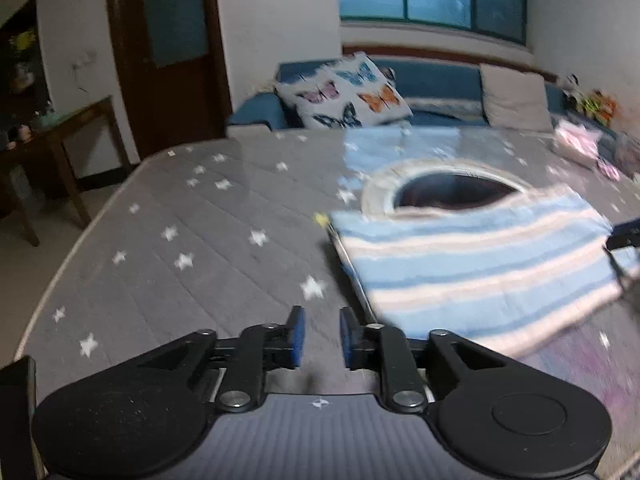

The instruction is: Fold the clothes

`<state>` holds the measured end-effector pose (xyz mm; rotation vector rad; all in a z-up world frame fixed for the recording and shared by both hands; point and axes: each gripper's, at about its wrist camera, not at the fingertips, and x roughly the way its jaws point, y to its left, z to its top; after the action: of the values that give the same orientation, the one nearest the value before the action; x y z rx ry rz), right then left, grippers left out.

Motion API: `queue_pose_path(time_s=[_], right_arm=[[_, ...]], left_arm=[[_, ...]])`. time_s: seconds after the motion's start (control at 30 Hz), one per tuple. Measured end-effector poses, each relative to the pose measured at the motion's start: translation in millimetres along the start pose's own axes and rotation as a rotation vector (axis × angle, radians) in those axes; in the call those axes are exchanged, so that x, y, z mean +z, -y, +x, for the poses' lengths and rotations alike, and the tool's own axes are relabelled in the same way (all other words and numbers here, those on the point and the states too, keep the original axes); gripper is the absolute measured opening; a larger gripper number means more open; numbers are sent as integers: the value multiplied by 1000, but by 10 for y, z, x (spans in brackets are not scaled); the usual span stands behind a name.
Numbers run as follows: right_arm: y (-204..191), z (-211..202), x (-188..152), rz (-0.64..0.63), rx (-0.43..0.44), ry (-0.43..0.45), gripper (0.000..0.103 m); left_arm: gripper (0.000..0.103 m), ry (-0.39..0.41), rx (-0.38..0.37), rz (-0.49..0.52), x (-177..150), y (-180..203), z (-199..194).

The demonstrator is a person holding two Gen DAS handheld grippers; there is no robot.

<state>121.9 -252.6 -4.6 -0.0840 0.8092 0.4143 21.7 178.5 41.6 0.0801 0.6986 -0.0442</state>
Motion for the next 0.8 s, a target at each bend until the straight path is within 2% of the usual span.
queue_pose_path(time_s=[0.2,0.33,0.4,0.47,0.57,0.8], right_arm=[[-104,185,341,-5,37,57,54],[-97,457,493,-20,-1,40,54],[-44,557,521,-6,-26,35,54],[54,645,522,16,-57,25,54],[175,675,488,52,-63,26,51],[98,699,481,6,-101,28,53]], left_arm=[[29,-42,-39,-11,179,172,370],[29,-76,-56,-21,199,264,584],[30,-93,-55,-22,192,279,672],[38,-106,-43,-12,179,274,724],[41,-119,-26,-3,165,259,786],[50,-143,-36,-86,170,170,777]])
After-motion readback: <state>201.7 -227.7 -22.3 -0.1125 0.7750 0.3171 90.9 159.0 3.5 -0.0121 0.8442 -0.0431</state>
